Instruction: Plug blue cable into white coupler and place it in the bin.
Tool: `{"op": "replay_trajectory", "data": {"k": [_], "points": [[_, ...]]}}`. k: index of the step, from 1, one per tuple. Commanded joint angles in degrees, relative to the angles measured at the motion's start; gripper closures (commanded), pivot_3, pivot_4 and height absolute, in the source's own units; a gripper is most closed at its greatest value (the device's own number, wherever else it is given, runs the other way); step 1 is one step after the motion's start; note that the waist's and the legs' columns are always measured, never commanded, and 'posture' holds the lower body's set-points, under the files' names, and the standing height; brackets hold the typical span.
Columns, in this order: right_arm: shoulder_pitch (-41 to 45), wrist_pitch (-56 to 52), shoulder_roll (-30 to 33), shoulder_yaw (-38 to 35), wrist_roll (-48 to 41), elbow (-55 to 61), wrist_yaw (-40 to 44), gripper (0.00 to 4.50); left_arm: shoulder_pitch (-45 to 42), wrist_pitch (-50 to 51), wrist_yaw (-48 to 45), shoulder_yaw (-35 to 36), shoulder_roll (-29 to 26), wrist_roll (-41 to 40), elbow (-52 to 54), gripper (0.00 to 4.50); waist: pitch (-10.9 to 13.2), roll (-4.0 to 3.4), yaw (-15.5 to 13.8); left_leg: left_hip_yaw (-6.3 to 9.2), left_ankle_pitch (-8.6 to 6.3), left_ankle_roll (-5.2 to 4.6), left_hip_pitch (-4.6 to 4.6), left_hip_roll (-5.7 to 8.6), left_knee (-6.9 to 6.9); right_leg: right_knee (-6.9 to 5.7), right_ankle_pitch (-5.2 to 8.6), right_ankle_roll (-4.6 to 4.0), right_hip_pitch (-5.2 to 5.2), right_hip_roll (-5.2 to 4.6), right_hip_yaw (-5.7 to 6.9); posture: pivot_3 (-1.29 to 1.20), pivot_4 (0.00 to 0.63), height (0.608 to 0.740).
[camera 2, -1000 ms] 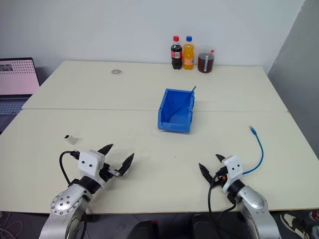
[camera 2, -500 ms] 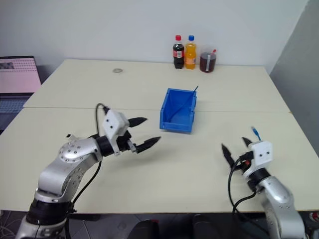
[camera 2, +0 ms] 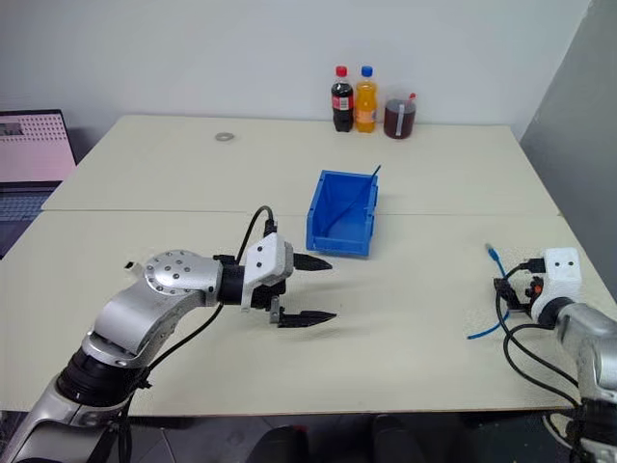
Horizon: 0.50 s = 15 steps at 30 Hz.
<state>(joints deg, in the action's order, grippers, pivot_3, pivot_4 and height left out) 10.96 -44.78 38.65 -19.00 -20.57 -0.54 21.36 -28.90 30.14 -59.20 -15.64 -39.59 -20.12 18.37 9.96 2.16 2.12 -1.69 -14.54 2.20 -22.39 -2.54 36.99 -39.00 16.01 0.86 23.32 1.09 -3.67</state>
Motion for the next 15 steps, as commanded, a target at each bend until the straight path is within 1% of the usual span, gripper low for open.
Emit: {"op": "replay_trajectory", "data": {"k": [1, 2, 3, 4, 6, 9, 10, 11, 12, 15], "points": [[2.67, -2.66, 2.2, 1.23, 0.29, -3.68, 2.62, 0.1, 0.16, -2.85, -0.55, 0.03, 0.6, 1.09, -0.12, 0.0, 0.0, 0.0, -0.08, 0.0, 0.0, 0.0, -0.01, -0.01, 0.0, 0.01, 0.0, 0.0, 0.0, 0.0, 0.03, 0.0, 0.15, 0.74], [3.03, -3.22, 2.57, 1.54, 0.28, -4.3, 3.21, 0.1, 0.2, -3.13, -0.66, 0.02, 0.74, 1.29, -0.3, 0.0, 0.0, 0.0, -0.13, 0.01, 0.0, 0.0, -0.02, -0.02, 0.0, 0.01, 0.0, 0.0, 0.0, 0.01, 0.04, 0.0, 0.15, 0.74], [3.32, -3.45, 2.98, 1.96, 0.5, -4.81, 3.72, 0.46, 0.24, -3.42, -0.78, 0.04, 0.85, 1.48, -0.52, 0.0, 0.0, 0.0, -0.13, 0.01, 0.0, 0.0, -0.03, -0.02, 0.0, 0.01, 0.0, 0.0, 0.01, 0.01, 0.04, 0.0, 0.15, 0.74], [3.56, -3.74, 3.35, 2.36, 0.69, -5.24, 4.25, 0.54, 0.34, -3.65, -0.87, 0.06, 0.92, 1.64, -0.66, 0.0, 0.0, 0.0, -0.13, 0.01, 0.0, 0.0, -0.04, -0.02, 0.0, 0.02, 0.0, 0.0, 0.01, 0.01, 0.04, 0.0, 0.15, 0.74], [3.93, -3.95, 3.68, 2.75, 1.02, -5.81, 4.68, 1.09, 0.49, -3.91, -1.04, 0.11, 1.01, 1.83, -0.75, 0.0, 0.0, 0.0, -0.18, 0.02, 0.0, 0.0, -0.04, -0.03, 0.02, 0.02, 0.0, 0.0, 0.0, 0.0, 0.03, 0.0, 0.15, 0.74], [4.36, -3.81, 4.11, 3.62, 1.76, -6.63, 5.02, 1.64, 0.58, -4.06, -1.11, 0.15, 1.24, 1.96, -0.79, 0.0, 0.0, 0.0, -0.24, 0.02, 0.0, 0.0, -0.04, -0.03, 0.03, 0.01, -0.01, 0.01, 0.0, -0.01, 0.05, 0.0, 0.15, 0.74], [4.37, -3.63, 4.34, 4.11, 2.04, -6.84, 5.34, 1.99, 0.62, -3.85, -0.98, 0.26, 1.43, 1.87, -0.66, 0.0, 0.0, 0.0, -0.25, 0.02, 0.0, 0.0, -0.05, -0.03, 0.04, 0.01, -0.01, 0.02, 0.0, -0.01, 0.06, 0.0, 0.15, 0.74], [4.39, -3.43, 4.43, 4.41, 2.18, -7.01, 5.6, 2.14, 0.65, -3.23, -0.97, 0.45, 1.7, 1.42, -0.37, 0.0, 0.0, 0.0, -0.25, 0.02, 0.0, 0.0, -0.05, -0.03, 0.05, 0.01, -0.01, 0.02, 0.0, -0.01, 0.06, 0.0, 0.15, 0.74], [4.39, -3.29, 4.52, 4.66, 2.36, -7.1, 5.85, 2.43, 0.68, -2.85, -0.98, 0.6, 1.89, 1.15, -0.11, 0.0, -0.01, 0.01, -0.26, 0.02, 0.0, -0.01, -0.05, -0.03, 0.05, 0.01, -0.01, 0.02, 0.0, -0.01, 0.06, 0.0, 0.15, 0.74], [4.65, -2.76, 4.79, 5.11, 3.03, -7.69, 6.38, 3.11, 0.59, -2.4, -1.43, 0.77, 2.14, 0.84, 0.12, 0.0, -0.02, 0.03, -0.24, 0.03, 0.0, 0.0, -0.05, -0.03, 0.07, 0.01, -0.02, 0.04, -0.02, -0.01, 0.06, 0.0, 0.15, 0.74]]}}
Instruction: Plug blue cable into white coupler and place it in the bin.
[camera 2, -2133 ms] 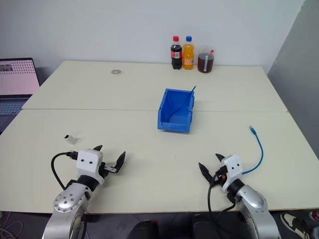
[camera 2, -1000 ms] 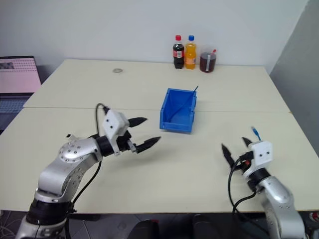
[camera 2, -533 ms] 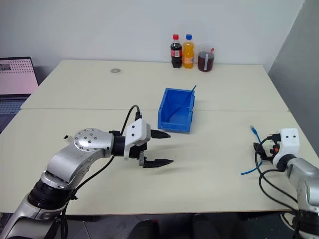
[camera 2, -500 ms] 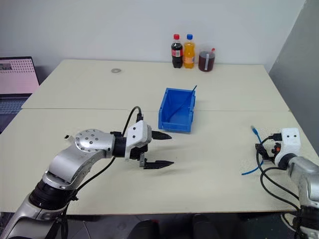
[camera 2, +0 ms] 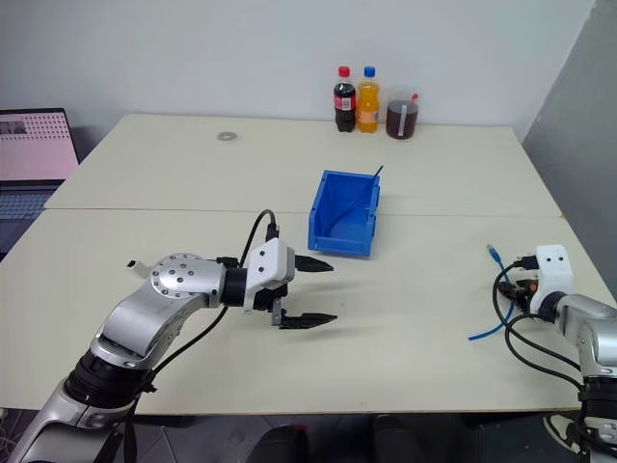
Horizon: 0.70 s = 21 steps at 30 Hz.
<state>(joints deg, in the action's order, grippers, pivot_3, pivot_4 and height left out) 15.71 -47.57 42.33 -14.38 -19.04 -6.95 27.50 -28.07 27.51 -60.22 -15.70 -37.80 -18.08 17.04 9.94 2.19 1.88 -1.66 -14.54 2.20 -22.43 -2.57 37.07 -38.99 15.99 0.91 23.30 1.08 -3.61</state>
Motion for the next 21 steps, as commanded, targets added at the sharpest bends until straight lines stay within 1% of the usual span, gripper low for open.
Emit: {"op": "replay_trajectory", "data": {"k": [1, 2, 4, 6, 13, 16, 18, 20, 21], "points": [[-0.08, 0.51, 1.38, 0.74, 1.81, -1.49, 0.53, 3.27, -0.31, 0.4, -0.55, 0.91, 0.36, -1.28, 1.51, 0.0, 0.0, 0.0, 0.0, 0.0, 0.0, 0.0, 0.0, 0.0, 0.0, 0.0, -0.01, 0.01, 0.0, 0.0, -0.01, 0.0, 0.15, 0.74], [-0.1, 1.1, 1.67, 1.01, 2.2, -1.61, 0.75, 3.55, -0.44, 0.97, -0.58, 1.07, 0.38, -1.53, 1.61, 0.0, 0.0, 0.0, -0.01, 0.0, 0.0, 0.0, 0.0, 0.0, 0.0, -0.01, -0.01, 0.02, 0.0, -0.01, 0.0, 0.0, 0.15, 0.74], [-0.1, 2.06, 2.25, 1.59, 2.87, -1.66, 1.23, 3.94, -0.8, 2.65, -0.5, 1.4, 0.46, -2.14, 1.73, 0.0, 0.0, 0.0, -0.01, 0.0, 0.0, -0.01, 0.0, 0.0, 0.01, -0.01, -0.03, 0.04, 0.0, -0.03, 0.0, 0.0, 0.15, 0.74], [0.0, 3.2, 3.12, 2.21, 3.65, -1.66, 1.98, 4.46, -1.2, 3.96, -0.56, 1.34, 0.37, -2.54, 1.87, 0.0, 0.0, 0.0, -0.01, 0.0, 0.01, -0.01, 0.0, 0.0, 0.01, -0.01, -0.03, 0.05, -0.01, -0.06, 0.0, 0.0, 0.15, 0.74], [0.67, 5.56, 6.24, 3.51, 4.59, -1.91, 5.89, 4.46, -1.81, 4.51, -0.38, 1.07, 0.06, -2.27, 2.31, 0.0, 0.0, 0.0, -0.05, 0.01, 0.01, -0.01, -0.02, 0.0, 0.0, 0.0, -0.03, 0.05, -0.01, -0.07, 0.01, 0.0, 0.15, 0.74], [-0.26, 11.97, 11.75, 5.86, 5.2, 2.03, 14.69, 4.46, -0.27, 4.32, 0.08, 2.25, -1.32, -1.86, 2.39, 0.0, 0.07, -0.11, -0.05, 0.0, 0.01, -0.01, -0.02, 0.0, 0.0, 0.0, -0.03, 0.05, 0.01, -0.07, -0.01, 0.0, 0.15, 0.74], [-0.76, 14.03, 14.17, 6.76, 5.04, 4.26, 18.6, 4.46, 1.07, 4.22, 0.23, 3.15, -2.46, -1.83, 2.47, 0.0, 0.09, -0.17, -0.04, 0.0, 0.01, -0.02, -0.01, 0.01, -0.01, 0.0, -0.03, 0.05, 0.02, -0.07, -0.04, 0.0, 0.15, 0.74], [-0.92, 16.53, 16.57, 7.89, 4.9, 7.1, 22.69, 4.46, 3.19, 4.19, 0.38, 4.68, -4.06, -2.05, 2.62, 0.0, 0.09, -0.17, 0.24, 0.03, 0.01, -0.02, 0.0, 0.01, -0.02, 0.01, -0.02, 0.05, 0.03, -0.04, -0.04, 0.0, 0.15, 0.74], [-0.88, 18.22, 17.94, 9.37, 4.59, 10.56, 26.03, 4.46, 5.73, 3.95, 0.58, 6.1, -5.38, -2.01, 2.84, 0.0, 0.09, -0.17, 0.41, 0.07, 0.0, -0.01, 0.03, -0.01, -0.02, 0.01, -0.02, 0.04, 0.03, -0.01, -0.07, 0.0, 0.15, 0.74]]}}
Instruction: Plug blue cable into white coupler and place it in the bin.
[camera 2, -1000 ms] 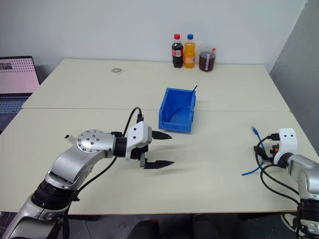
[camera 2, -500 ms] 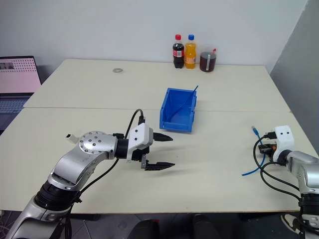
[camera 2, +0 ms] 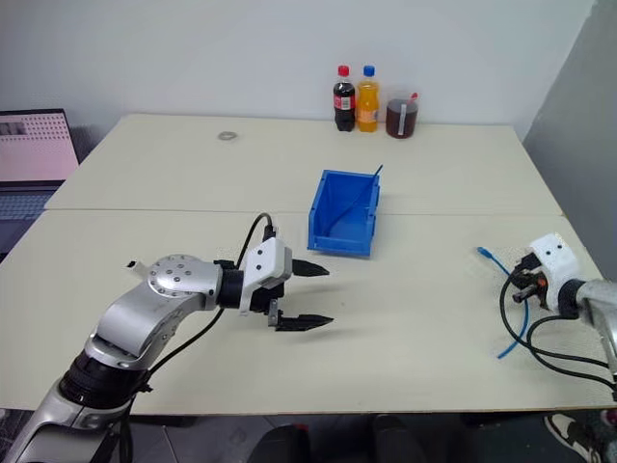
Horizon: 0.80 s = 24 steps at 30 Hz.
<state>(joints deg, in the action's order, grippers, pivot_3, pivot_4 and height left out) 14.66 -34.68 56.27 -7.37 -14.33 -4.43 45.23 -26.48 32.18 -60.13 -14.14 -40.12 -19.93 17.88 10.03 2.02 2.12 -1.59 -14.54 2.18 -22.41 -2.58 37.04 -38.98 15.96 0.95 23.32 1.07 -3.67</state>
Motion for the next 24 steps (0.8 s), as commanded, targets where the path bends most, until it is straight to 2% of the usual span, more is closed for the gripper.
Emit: {"op": "replay_trajectory", "data": {"k": [1, 5, 6, 11, 17, 24], "points": [[0.2, 6.47, 4.82, 3.36, -0.33, 10.37, 10.54, 4.46, 5.89, -0.92, 0.65, 5.49, -3.93, -0.14, 2.16, 0.0, 0.0, -0.01, 0.53, 0.01, 0.0, 0.0, 0.02, -0.01, -0.01, 0.0, 0.0, 0.0, 0.0, 0.02, -0.02, 0.0, 0.15, 0.74], [1.42, 12.85, 4.21, 9.88, 1.21, 19.11, 15.81, 4.46, 14.1, -4.32, 0.04, 8.73, -8.05, 0.95, 2.68, 0.0, 0.01, -0.01, 1.22, 0.13, 0.0, 0.0, 0.13, -0.17, -0.06, -0.03, 0.03, -0.06, 0.0, -0.02, 0.01, 0.0, 0.15, 0.74], [2.77, 13.98, 2.42, 12.95, 2.61, 20.55, 15.9, 4.46, 15.82, -5.26, 0.04, 10.11, -8.59, 0.87, 1.78, 0.0, 0.02, 0.01, 1.15, 0.16, 0.0, 0.01, 0.12, -0.17, -0.06, -0.05, 0.03, -0.07, 0.0, -0.02, 0.05, 0.0, 0.15, 0.74], [12.5, 16.08, -13.17, 28.26, 10.71, 18.12, 13.04, 4.46, 22.85, -12.55, 1.81, 15.39, -9.78, 3.39, -4.34, 0.0, 0.03, 0.05, 1.28, 0.11, 0.0, 0.0, 0.15, -0.17, 0.01, -0.08, -0.08, -0.05, 0.0, -0.16, 0.03, 0.0, 0.15, 0.74], [19.62, 17.07, -24.69, 36.21, 15.54, 8.34, 12.68, 4.46, 25.01, -14.79, 1.64, 17.18, -10.32, 4.35, -7.06, 0.0, 0.02, 0.09, 0.18, 0.1, 0.03, -0.04, -0.23, -0.16, 0.08, -0.09, -0.23, -0.26, 0.28, -0.18, 0.07, 0.0, 0.15, 0.74], [23.57, 20.59, -29.3, 38.59, 20.0, 0.65, 13.0, 4.46, 24.32, -13.59, 0.84, 16.2, -10.47, 4.29, -6.35, 0.0, 0.01, 0.11, -0.57, 0.02, 0.03, -0.05, -0.5, -0.16, 0.05, -0.12, -0.26, -0.42, 0.53, -0.2, 0.21, 0.0, 0.15, 0.74]]}}
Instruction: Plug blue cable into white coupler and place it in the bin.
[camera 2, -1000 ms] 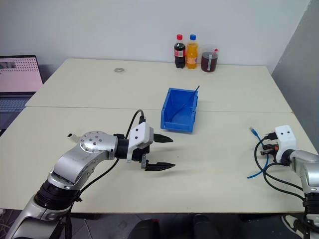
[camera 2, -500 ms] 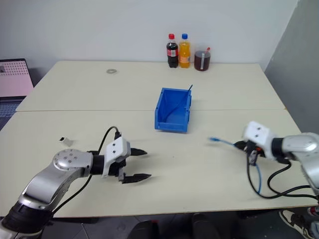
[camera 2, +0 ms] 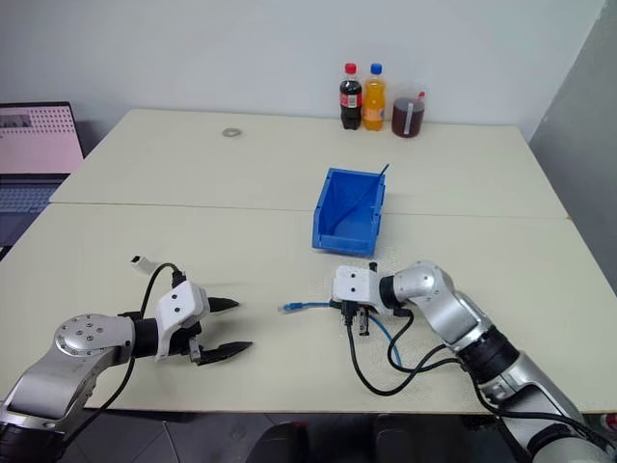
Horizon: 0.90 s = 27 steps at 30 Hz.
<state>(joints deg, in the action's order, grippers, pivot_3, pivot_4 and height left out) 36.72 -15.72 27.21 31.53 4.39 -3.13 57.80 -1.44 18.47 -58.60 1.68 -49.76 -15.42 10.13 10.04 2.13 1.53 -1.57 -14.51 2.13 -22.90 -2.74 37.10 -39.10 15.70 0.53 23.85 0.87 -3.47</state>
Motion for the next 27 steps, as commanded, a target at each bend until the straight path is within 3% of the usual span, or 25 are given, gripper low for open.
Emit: {"op": "replay_trajectory", "data": {"k": [1, 2, 8, 20, 27], "points": [[1.62, 1.38, -0.46, -0.5, 1.09, -1.01, 0.87, 4.46, -0.81, 0.28, -0.82, 0.29, -0.87, -0.21, 1.46, 0.0, 0.0, 0.0, 0.04, 0.0, 0.0, 0.0, 0.01, 0.0, -0.01, 0.0, 0.0, 0.0, 0.0, 0.0, 0.01, 0.0, 0.15, 0.74], [1.63, 0.86, -0.65, -0.8, 0.81, -1.04, 1.27, 4.46, -0.94, 0.52, -0.9, 0.24, -0.86, -0.19, 1.52, 0.0, 0.0, 0.0, 0.08, 0.0, 0.0, 0.0, 0.01, 0.0, -0.01, -0.01, 0.01, -0.01, 0.0, 0.01, 0.02, 0.0, 0.15, 0.74], [0.85, -0.99, -0.94, -2.26, -0.32, 0.81, 2.64, 3.25, -1.75, 1.3, -1.47, -0.07, -0.92, 0.17, 1.41, 0.0, 0.0, 0.0, 0.22, 0.02, 0.0, 0.0, 0.04, 0.0, 0.0, -0.05, 0.0, -0.03, 0.0, 0.03, 0.03, 0.0, 0.15, 0.74], [-2.35, -14.51, 5.0, -9.76, -10.87, 17.11, 8.1, 0.15, -8.99, -1.15, -2.07, -5.77, 2.41, 3.23, -5.51, 0.0, -0.01, 0.01, 0.09, 0.09, 0.0, 0.0, 0.01, 0.02, 0.04, -0.09, -0.01, -0.03, -0.02, 0.05, 0.09, 0.0, 0.15, 0.74], [-5.8, -19.22, 5.24, -11.79, -12.35, 23.31, 3.38, 0.02, -15.7, 2.05, -3.19, -9.68, 6.62, 3.28, -9.79, 0.0, -0.02, 0.03, 0.13, 0.07, 0.0, 0.0, 0.01, 0.08, 0.17, -0.19, 0.0, -0.02, -0.09, 0.09, 0.27, 0.0, 0.15, 0.74]]}}
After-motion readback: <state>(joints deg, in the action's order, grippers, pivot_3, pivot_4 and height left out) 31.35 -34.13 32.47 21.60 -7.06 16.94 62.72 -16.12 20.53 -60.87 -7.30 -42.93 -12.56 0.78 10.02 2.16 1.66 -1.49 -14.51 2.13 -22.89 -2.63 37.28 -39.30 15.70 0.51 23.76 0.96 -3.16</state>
